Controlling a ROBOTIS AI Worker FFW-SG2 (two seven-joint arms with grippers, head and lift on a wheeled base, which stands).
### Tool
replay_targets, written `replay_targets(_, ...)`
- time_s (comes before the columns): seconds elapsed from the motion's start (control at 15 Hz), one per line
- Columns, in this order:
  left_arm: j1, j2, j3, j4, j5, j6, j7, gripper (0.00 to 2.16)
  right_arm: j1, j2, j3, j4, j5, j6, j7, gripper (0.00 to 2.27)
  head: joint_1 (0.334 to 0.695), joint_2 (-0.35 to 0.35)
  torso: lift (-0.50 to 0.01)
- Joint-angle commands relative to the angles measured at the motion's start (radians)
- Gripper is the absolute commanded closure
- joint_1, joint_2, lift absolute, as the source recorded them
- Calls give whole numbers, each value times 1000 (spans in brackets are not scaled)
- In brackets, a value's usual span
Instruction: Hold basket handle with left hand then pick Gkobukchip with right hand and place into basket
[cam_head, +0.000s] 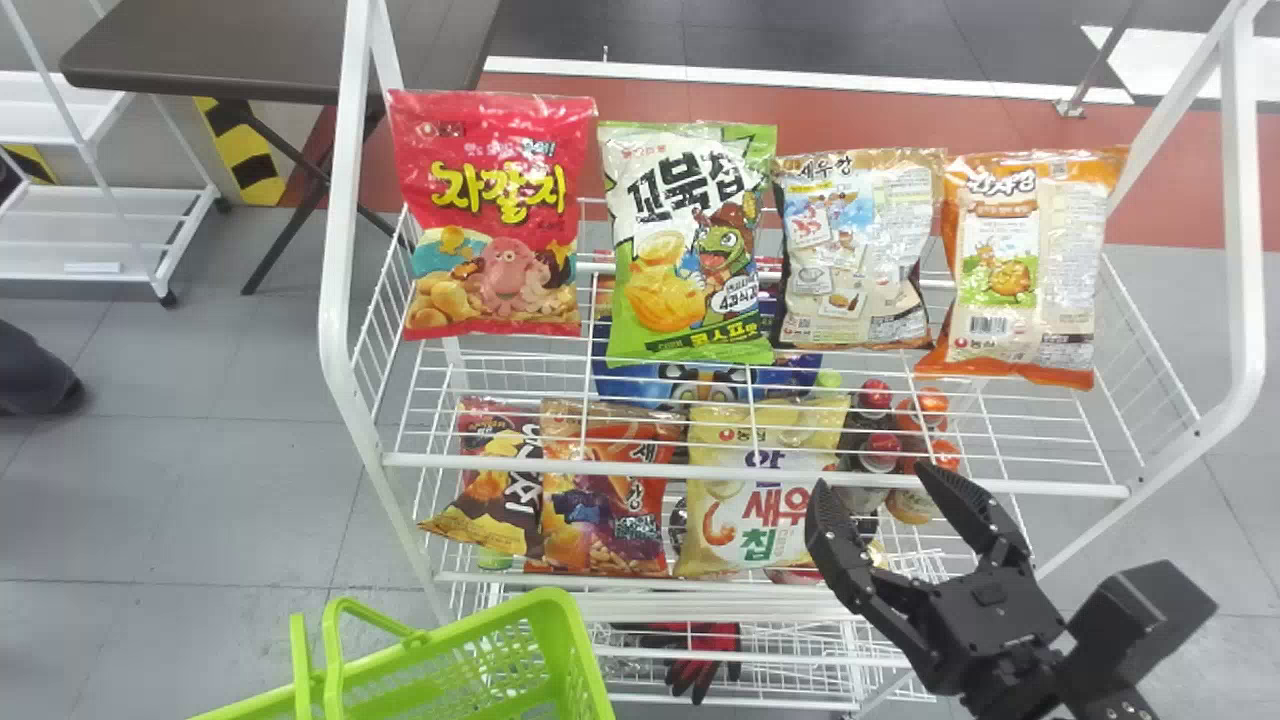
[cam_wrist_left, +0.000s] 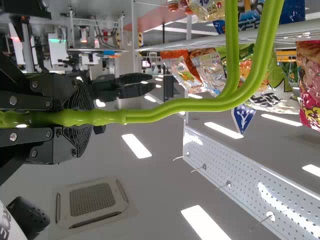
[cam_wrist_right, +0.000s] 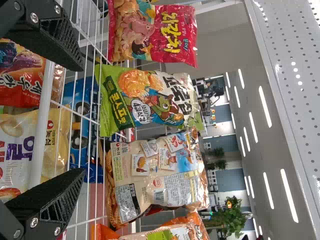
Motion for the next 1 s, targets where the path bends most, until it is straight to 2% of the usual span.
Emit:
replay_targets(0.0, -1, 0, -1, 0, -1, 0, 0, 2152, -2, 1, 0, 0, 2, -1, 0, 87, 695, -57, 0)
replay_targets(0.33, -1, 0, -1, 0, -1, 0, 3, 2152, -83, 10, 18, -9, 29, 76, -9, 87, 695, -53, 0)
replay_targets(0.47, -2, 3, -1, -1, 1, 6, 3, 2152, -137, 25, 52, -9, 60, 131, -29, 87, 695, -42, 0)
replay_targets(0.93, -13, 15, -5, -9, 1, 31, 1, 2152, -394, 27, 227, 72, 141, 339, -213, 80, 695, 70, 0)
